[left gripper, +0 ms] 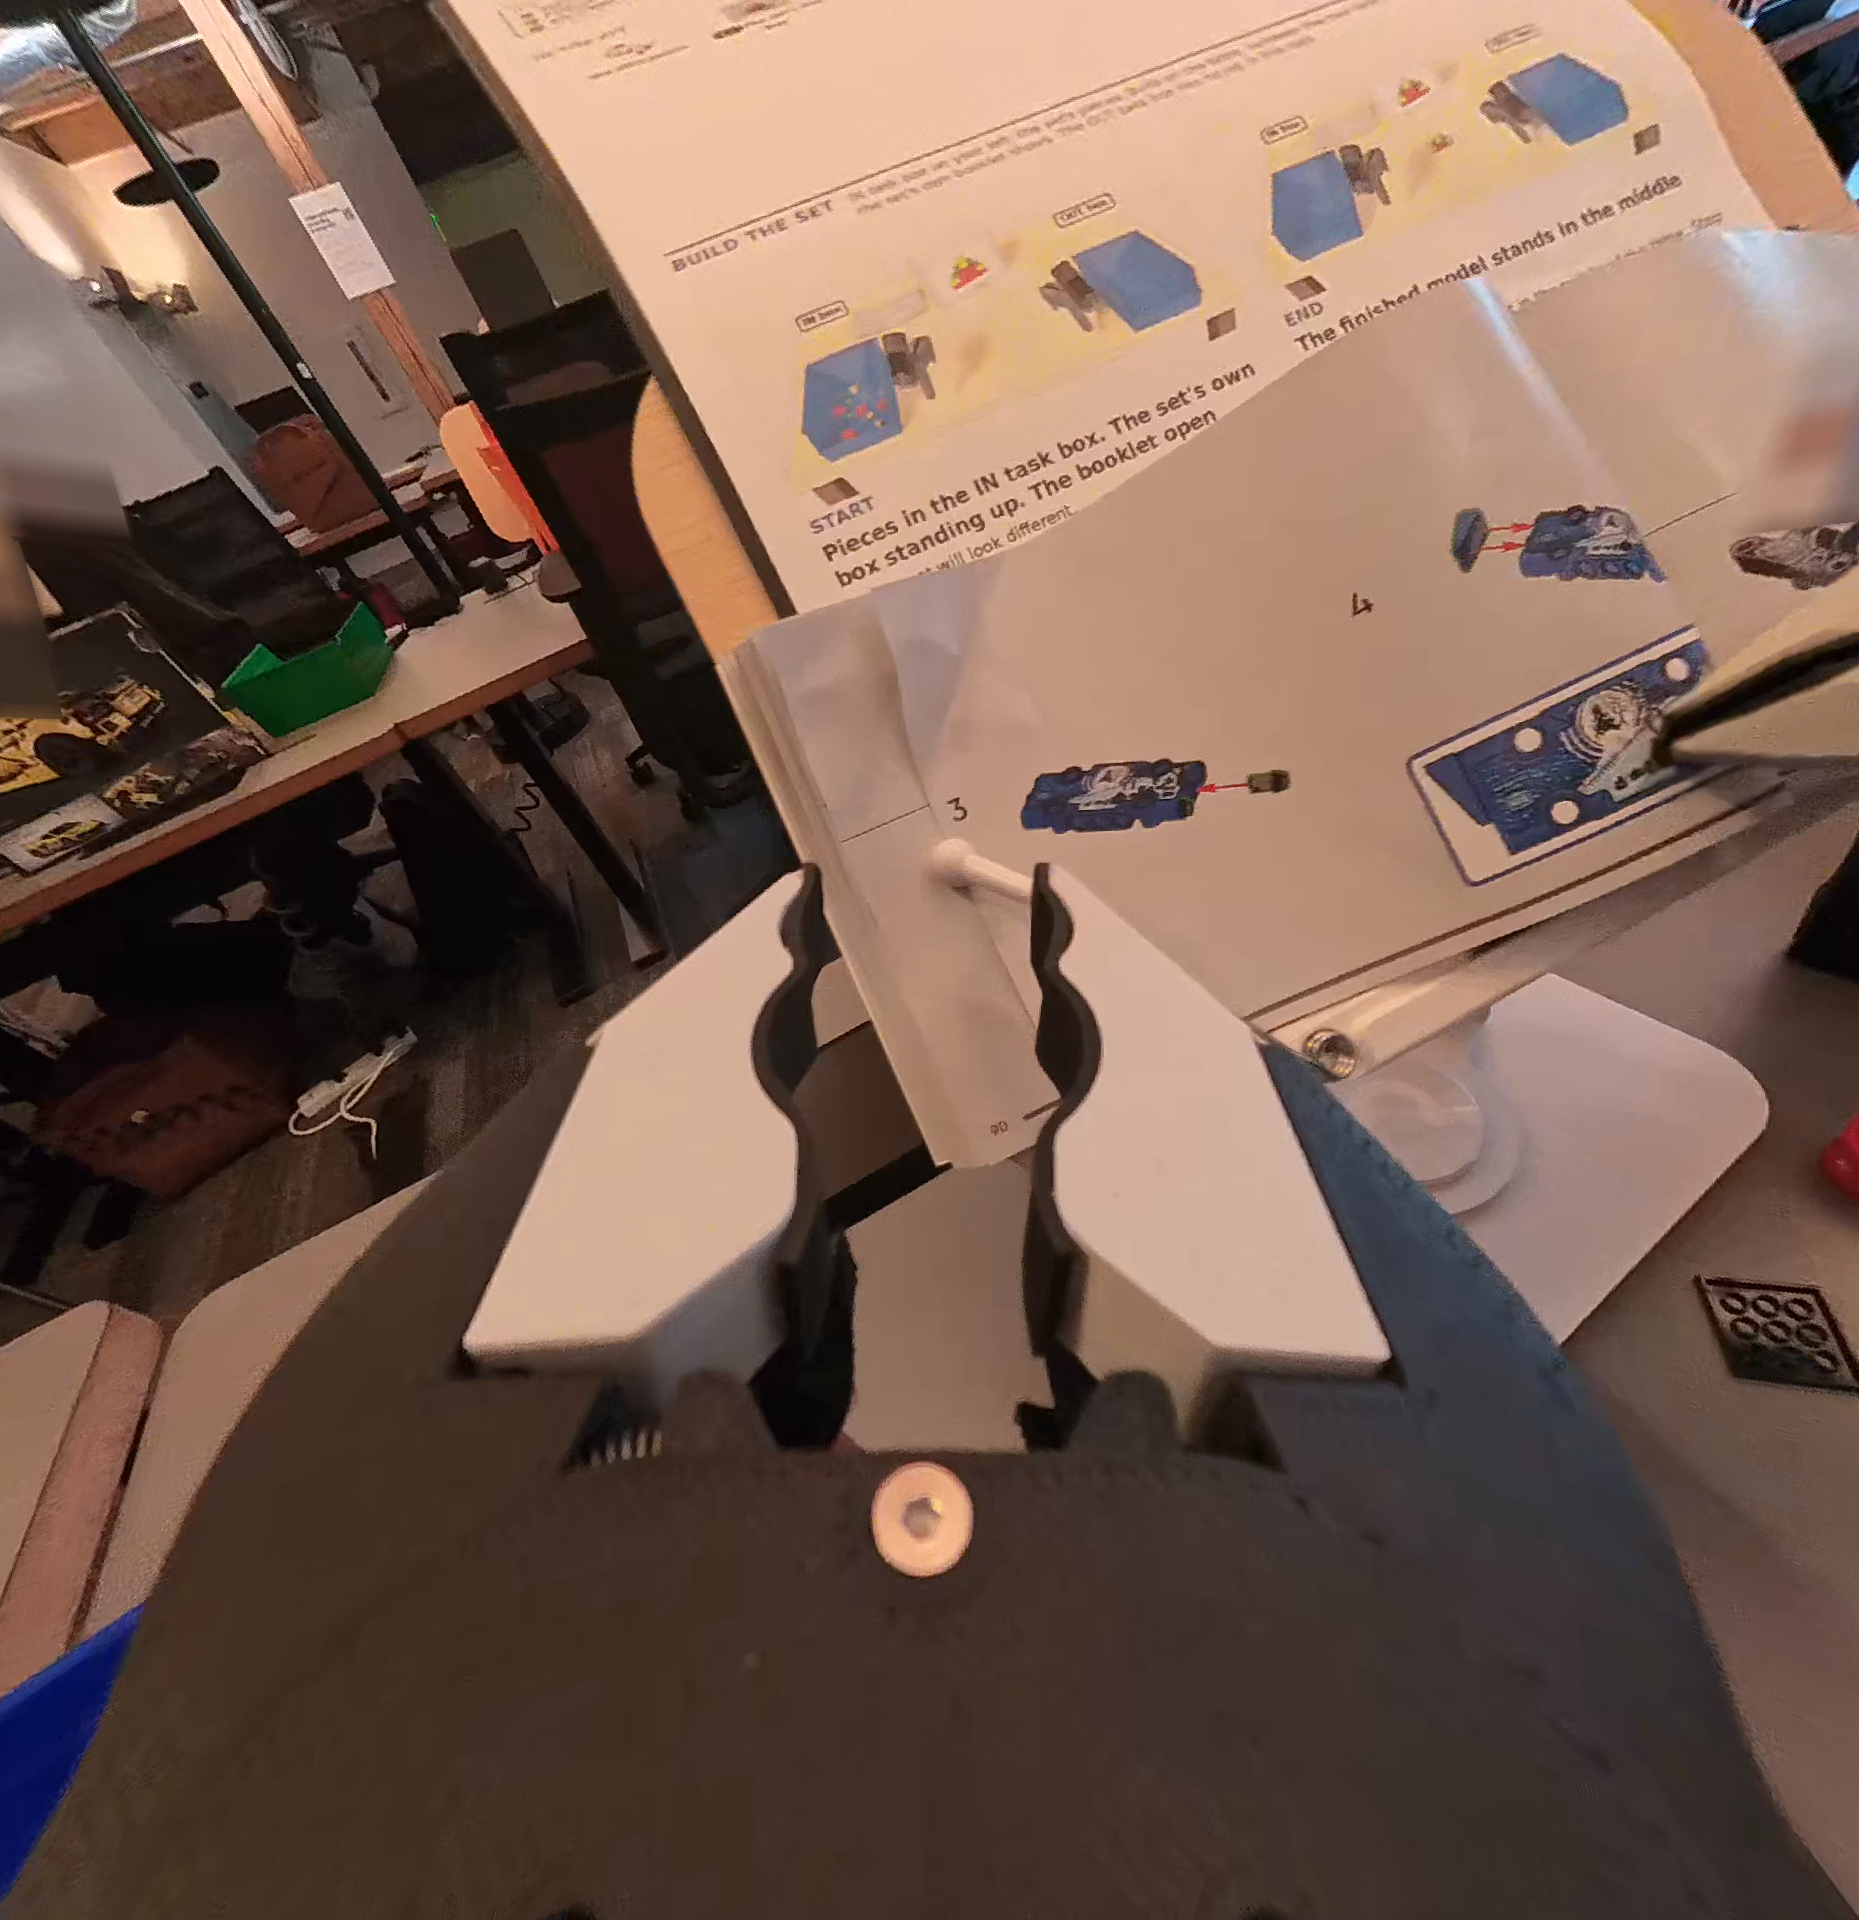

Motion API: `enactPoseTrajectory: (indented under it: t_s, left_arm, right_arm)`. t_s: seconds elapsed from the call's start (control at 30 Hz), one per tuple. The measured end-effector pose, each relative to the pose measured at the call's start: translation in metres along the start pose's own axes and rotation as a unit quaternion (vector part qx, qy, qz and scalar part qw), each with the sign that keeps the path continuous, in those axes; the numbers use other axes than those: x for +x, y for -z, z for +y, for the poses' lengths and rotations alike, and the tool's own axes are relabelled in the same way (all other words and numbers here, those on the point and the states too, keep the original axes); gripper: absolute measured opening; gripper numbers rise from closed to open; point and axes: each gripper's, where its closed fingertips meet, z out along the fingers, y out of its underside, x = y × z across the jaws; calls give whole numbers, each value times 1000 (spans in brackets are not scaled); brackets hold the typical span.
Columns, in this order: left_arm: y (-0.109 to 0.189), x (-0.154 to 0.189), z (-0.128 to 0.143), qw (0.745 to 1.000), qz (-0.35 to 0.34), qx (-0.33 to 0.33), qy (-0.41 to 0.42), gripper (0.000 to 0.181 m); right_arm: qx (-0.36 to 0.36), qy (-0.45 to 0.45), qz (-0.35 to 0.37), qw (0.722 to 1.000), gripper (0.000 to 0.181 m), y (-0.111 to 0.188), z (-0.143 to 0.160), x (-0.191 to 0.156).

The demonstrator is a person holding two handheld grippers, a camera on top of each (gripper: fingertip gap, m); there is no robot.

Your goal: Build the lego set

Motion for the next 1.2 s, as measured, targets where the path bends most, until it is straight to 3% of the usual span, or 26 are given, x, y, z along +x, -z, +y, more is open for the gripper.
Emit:
enactPoseTrajectory:
  t_s: [0.13,0.4,0.77,0.9,1.0,1.2]
  left_arm:
    - [0,2,-1,1000,6,1,2,38]
    - [-6,14,2,1000,20,-13,-14,41]
    - [-14,33,-9,999,40,13,-18,53]
    - [-26,55,-8,997,39,-2,-64,58]
    - [-37,61,0,995,17,-25,-94,59]
    - [-37,57,1,995,0,-29,-92,58]
  right_arm:
    - [1,-7,37,999,0,5,4,14]
    - [-24,10,28,999,0,-12,11,9]
    - [-17,8,27,999,0,-8,10,8]
    - [0,-5,30,1000,0,8,10,13]
    - [9,-18,59,998,1,32,14,36]
    - [-11,-81,117,990,39,82,45,107]
